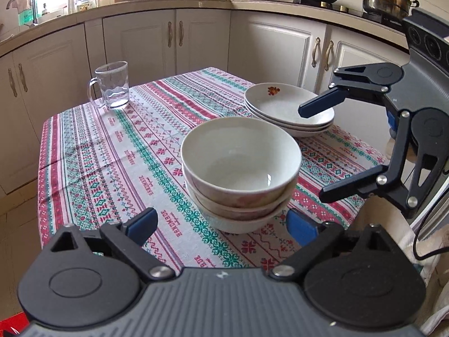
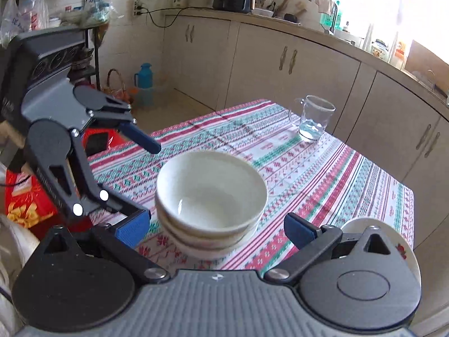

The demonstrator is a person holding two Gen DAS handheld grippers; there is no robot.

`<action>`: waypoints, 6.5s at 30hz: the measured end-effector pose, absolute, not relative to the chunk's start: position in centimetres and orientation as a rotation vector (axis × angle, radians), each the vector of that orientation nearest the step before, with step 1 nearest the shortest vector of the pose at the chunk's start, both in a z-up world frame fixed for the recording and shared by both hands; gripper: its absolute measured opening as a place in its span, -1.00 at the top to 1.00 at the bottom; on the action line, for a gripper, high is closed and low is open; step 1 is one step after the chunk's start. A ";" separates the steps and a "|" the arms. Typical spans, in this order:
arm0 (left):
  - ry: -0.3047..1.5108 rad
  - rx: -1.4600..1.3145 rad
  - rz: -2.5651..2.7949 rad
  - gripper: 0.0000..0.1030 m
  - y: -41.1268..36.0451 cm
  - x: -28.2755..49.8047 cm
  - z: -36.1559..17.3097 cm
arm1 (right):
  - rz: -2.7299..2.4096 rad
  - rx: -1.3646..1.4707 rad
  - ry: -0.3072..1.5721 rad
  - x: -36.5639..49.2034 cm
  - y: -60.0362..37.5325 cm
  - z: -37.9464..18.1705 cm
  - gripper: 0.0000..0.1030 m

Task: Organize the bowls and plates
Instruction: 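Move the left gripper to the nested bowls and close on their rims, then lift and carry the nested bowls with the left gripper over the plate stack, then lower the nested bowls onto the plate stack and open the left gripper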

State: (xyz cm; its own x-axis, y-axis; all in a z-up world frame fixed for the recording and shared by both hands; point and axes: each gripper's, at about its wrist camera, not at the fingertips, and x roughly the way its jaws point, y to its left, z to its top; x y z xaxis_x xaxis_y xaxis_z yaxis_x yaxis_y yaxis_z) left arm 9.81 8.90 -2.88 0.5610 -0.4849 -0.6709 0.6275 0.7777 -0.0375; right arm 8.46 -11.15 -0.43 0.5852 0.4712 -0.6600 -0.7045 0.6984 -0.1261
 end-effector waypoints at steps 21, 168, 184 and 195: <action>0.744 0.329 -0.706 -0.90 7.8 12.2 -6.5 | 0.677 -0.413 0.781 11.2 -11.5 -5.6 -1.00; 0.640 0.559 -1.301 -0.58 -13.9 26.6 -4.0 | 0.742 -0.401 0.884 22.4 -29.9 -3.1 -0.76; 0.444 0.539 -1.072 -0.93 -10.1 21.2 -2.2 | 0.569 -0.361 0.838 19.0 -28.8 -1.7 -1.00; 0.519 0.281 -0.646 -0.95 -7.2 14.7 0.3 | 0.097 -0.193 0.807 12.9 -25.8 0.1 -1.00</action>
State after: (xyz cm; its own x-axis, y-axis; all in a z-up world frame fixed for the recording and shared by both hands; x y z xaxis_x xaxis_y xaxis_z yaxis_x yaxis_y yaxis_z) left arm 14.67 -7.25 0.26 0.6783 -0.4982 -0.5401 0.6350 0.7672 0.0898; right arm 12.87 -25.83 0.07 0.6887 0.0125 -0.7249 -0.1596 0.9779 -0.1348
